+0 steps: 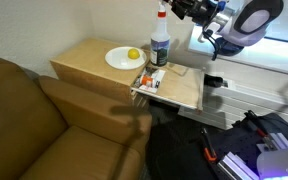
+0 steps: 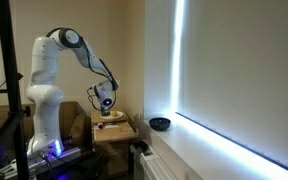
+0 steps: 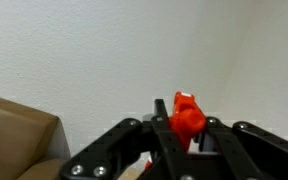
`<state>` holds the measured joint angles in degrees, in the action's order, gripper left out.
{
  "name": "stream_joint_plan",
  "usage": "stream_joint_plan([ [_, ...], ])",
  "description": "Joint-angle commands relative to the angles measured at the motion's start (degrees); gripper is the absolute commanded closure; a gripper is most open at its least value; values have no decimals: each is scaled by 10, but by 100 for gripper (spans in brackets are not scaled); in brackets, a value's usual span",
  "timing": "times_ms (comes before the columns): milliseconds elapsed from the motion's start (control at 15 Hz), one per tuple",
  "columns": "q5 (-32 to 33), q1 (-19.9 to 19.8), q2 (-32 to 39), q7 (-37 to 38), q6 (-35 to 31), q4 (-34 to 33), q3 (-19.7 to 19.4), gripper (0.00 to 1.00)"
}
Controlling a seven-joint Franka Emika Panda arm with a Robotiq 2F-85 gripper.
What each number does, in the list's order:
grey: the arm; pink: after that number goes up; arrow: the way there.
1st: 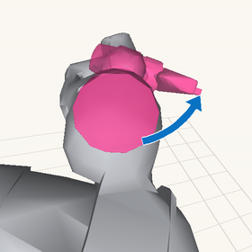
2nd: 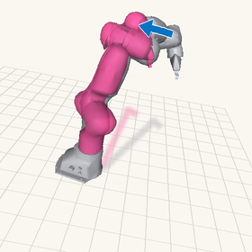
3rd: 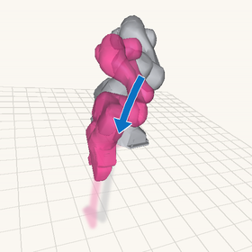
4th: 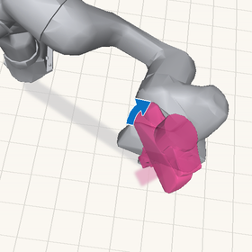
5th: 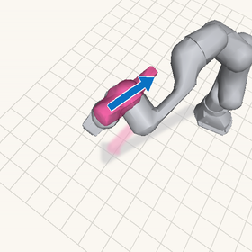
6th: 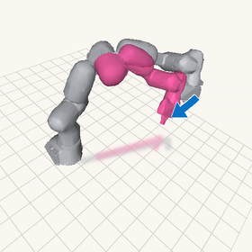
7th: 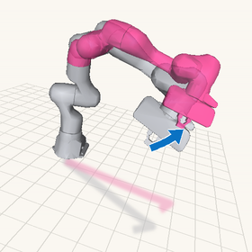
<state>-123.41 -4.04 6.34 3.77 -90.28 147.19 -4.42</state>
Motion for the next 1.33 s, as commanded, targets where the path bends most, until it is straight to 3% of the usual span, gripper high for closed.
stream_joint_plan([
  [0,-39,-9,-6,-22,-3,33,-9,94],
  [333,-85,-41,46,-79,59,97,-45,94],
  [600,-139,-55,120,-158,161,116,-49,94],
  [867,-167,-50,208,-233,283,102,-37,94],
  [1267,-166,-45,297,-284,385,76,-32,94],
])
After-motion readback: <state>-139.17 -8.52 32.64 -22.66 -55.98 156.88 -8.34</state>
